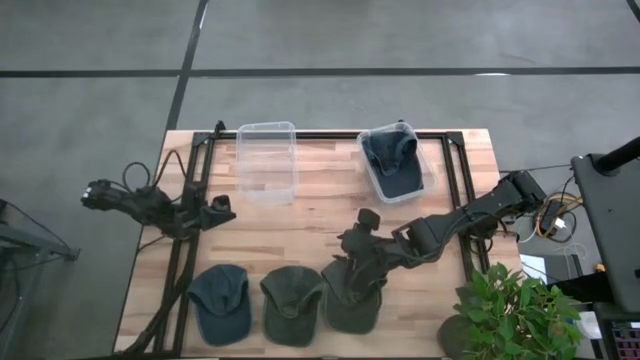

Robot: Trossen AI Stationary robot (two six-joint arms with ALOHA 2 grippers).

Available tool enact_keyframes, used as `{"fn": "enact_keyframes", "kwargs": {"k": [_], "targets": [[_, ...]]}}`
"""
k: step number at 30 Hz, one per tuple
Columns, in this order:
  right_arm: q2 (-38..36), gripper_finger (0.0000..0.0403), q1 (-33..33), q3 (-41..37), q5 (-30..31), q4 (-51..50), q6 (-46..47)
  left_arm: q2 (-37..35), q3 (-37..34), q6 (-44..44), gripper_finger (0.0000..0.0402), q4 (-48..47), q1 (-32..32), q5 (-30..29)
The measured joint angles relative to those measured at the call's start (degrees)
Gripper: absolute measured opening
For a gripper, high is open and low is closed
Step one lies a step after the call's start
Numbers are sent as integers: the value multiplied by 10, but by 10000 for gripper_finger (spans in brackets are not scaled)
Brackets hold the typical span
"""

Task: Pick & Place hat
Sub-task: Put the blue cap into the right transparent bin

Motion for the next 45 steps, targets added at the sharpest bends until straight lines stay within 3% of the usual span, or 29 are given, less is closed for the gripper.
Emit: {"fn": "enact_keyframes", "kwargs": {"k": [5,9,15,19,27,32,45], "targets": [[0,221,1,0,0,0,16,101,86,18,86,-36,0,2],[0,221,1,-1,4,18,20,179,172,7,129,-140,0,8],[0,221,1,-1,4,30,42,269,296,-14,139,-427,-7,53],[0,221,1,-1,4,28,49,312,339,-11,140,-510,-7,56],[4,221,4,-6,6,26,84,349,358,11,140,-549,-7,61],[4,221,6,-31,5,26,113,350,357,-43,140,-605,-15,119],[8,221,9,-82,0,27,149,367,317,-123,140,-637,-67,148]]}}
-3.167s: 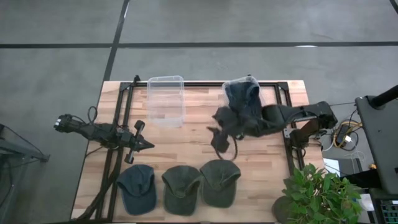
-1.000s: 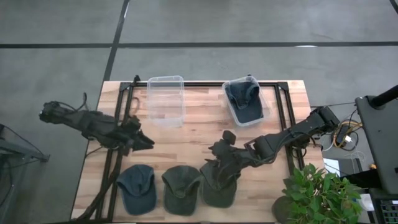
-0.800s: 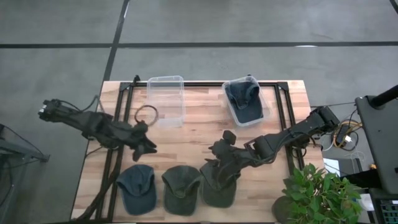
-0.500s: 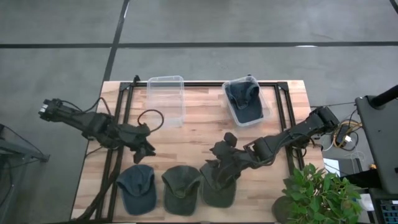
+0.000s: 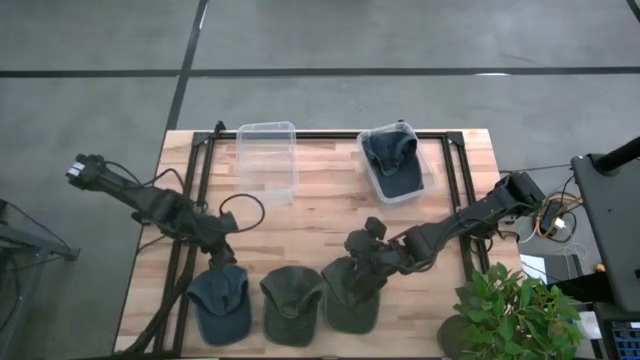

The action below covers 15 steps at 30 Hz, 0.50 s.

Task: Pick & Place hat
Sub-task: Put the blue cap into the right transparent bin

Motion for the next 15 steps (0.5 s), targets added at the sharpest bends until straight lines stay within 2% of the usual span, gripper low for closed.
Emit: {"fn": "enact_keyframes", "kwargs": {"k": [9,15], "targets": [[0,221,24,7,-21,11,1,56,-7,39,140,24,-62,1],[1,221,42,7,-21,15,2,115,-1,56,140,46,-90,27]]}}
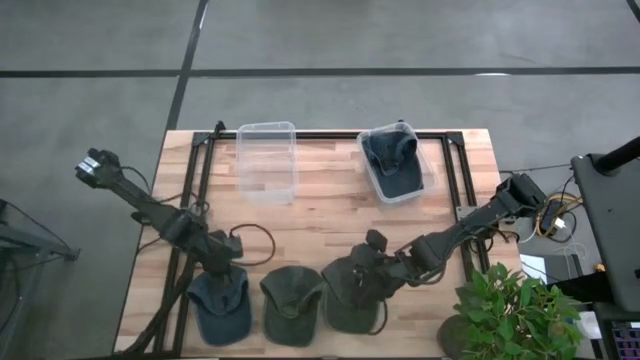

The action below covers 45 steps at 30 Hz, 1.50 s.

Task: Pick & Place hat
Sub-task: Put the blue cap into the right transparent bin

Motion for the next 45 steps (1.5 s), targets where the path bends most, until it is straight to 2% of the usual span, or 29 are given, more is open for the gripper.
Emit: {"fn": "enact_keyframes", "kwargs": {"k": [3,6,10,14,21,24,32,37,45], "targets": [[0,221,0,0,0,0,8,26,18,8,140,3,-1,8],[2,221,0,0,0,0,11,51,50,66,140,12,-1,3],[2,221,0,0,7,1,11,88,84,120,140,14,-2,-53],[2,221,0,0,11,2,22,138,120,186,140,13,-1,-62],[5,221,6,0,10,4,42,232,163,273,140,-52,-7,-61],[7,221,7,-1,11,3,42,258,161,274,140,-72,-7,-58],[7,221,6,-3,11,12,31,287,170,308,140,-61,-27,-35],[7,221,6,-3,12,13,30,283,206,329,140,-74,-28,-28],[7,221,6,-5,13,43,26,298,219,400,140,-152,-23,-36]]}}
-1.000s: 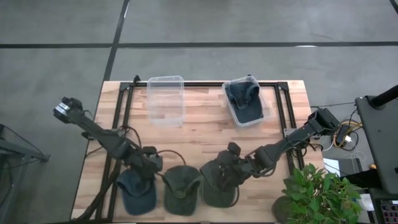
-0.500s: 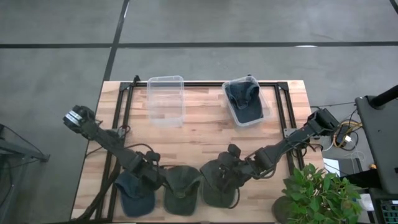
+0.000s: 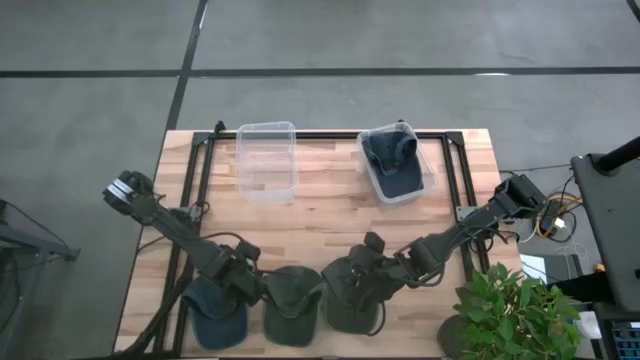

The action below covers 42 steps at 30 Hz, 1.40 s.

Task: Pick & Place hat
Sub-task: Put the blue cap into the right transparent bin

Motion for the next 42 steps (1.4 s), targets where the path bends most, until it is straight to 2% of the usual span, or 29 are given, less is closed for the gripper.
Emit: {"fn": "enact_keyframes", "kwargs": {"k": [17,21,25,29,32,42], "targets": [[0,221,0,-8,0,19,-10,62,-6,114,137,-13,1,-11],[0,221,0,-13,0,20,-9,72,-6,119,99,-13,1,-10],[0,221,0,-19,0,33,-9,84,-6,116,20,-14,1,-8],[0,221,0,-19,0,34,-9,89,-6,94,5,-20,2,-8],[0,221,0,-19,0,35,-9,87,6,80,3,-69,2,-15],[0,221,0,-21,-2,70,-48,27,98,20,1,-241,4,-127]]}}
